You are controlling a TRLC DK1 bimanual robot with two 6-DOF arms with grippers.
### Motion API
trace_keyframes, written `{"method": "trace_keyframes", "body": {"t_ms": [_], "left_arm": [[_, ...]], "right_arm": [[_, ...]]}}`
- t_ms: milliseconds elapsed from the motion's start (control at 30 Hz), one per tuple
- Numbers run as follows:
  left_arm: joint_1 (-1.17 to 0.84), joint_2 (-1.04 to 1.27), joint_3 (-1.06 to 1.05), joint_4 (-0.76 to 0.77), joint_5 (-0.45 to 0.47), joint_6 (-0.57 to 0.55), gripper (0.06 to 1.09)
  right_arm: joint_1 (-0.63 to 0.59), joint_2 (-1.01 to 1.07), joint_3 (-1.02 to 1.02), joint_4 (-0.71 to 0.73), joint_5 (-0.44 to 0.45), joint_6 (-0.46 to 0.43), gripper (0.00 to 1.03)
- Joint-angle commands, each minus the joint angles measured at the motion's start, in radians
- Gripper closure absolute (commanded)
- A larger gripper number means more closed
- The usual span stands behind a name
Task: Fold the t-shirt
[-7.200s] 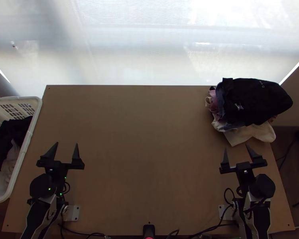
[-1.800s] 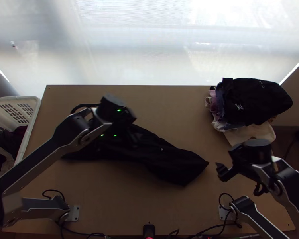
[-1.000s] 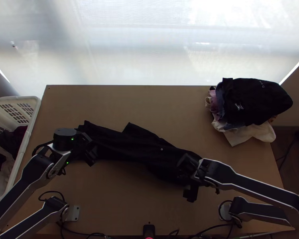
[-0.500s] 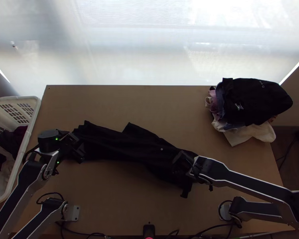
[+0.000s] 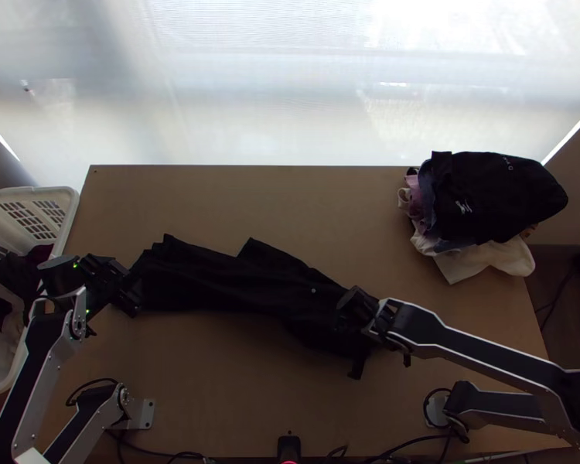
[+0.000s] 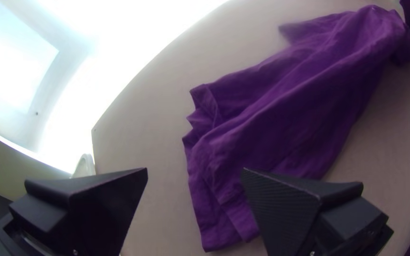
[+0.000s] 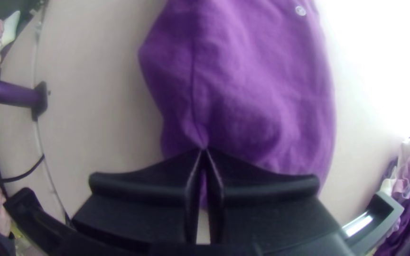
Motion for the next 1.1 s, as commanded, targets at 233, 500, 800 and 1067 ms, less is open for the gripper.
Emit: {"method": "trace_keyframes", "body": {"t_ms": [233,500,800,1067], "left_arm": [[0.02,0.011,-0.089,0.026,0.075,0.122,0.12],[-0.046,-0.003,-0.207,0.159,0.092,0.264,0.12],[-0.047,0.141,-0.104,0.19,0.124,0.33,0.18],[-0.04,0.216,-0.08,0.161,0.151,0.352,0.57]], "right_arm": [[-0.119,-0.186,0.056,-0.168,-0.058,-0.005,1.0],[-0.136,-0.221,0.017,-0.196,-0.07,-0.008,1.0],[-0.152,-0.209,0.033,-0.196,-0.078,-0.006,1.0],[-0.181,-0.209,0.034,-0.196,-0.087,-0.003,1.0]]}}
